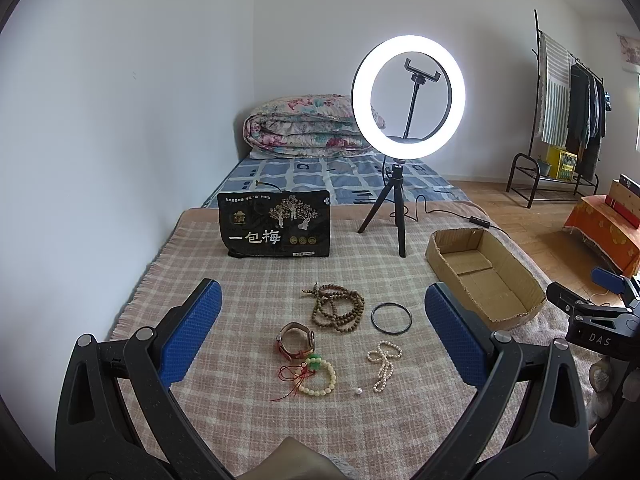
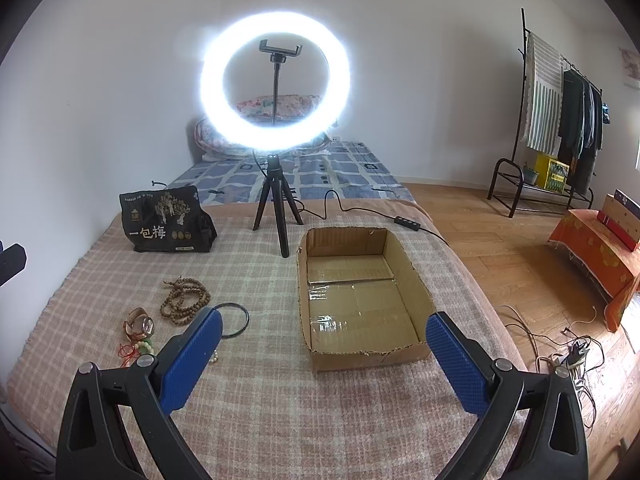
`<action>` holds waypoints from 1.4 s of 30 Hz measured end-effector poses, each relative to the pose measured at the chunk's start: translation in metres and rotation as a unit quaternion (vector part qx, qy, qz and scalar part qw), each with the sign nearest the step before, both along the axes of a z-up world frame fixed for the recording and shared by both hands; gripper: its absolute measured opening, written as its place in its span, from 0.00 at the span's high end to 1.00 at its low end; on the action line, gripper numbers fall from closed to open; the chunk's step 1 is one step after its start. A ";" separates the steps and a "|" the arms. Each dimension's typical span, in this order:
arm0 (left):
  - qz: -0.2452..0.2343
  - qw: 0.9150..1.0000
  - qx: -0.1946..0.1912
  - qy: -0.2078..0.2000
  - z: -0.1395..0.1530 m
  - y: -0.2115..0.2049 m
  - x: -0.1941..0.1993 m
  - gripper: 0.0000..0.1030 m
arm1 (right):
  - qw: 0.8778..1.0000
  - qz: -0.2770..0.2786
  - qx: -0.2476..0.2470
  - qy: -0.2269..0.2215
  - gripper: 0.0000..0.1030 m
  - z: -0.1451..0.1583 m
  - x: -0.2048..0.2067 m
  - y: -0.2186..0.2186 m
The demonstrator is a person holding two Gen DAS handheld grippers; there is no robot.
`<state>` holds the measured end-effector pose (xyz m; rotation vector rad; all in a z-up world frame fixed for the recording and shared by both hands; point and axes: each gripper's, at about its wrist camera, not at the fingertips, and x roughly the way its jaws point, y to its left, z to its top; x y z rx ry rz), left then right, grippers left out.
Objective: Organize jewelry
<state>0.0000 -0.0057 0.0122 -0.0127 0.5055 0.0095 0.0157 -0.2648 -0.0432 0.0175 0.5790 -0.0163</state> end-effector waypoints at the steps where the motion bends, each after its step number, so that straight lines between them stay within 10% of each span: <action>1: 0.000 1.000 0.000 0.000 0.001 0.000 0.000 0.00 | 1.000 0.000 0.001 0.001 0.00 0.000 0.001 0.000; 42: 0.047 0.998 -0.008 0.045 -0.026 0.054 0.018 0.00 | 0.998 0.021 0.027 0.045 0.00 -0.015 0.025 0.015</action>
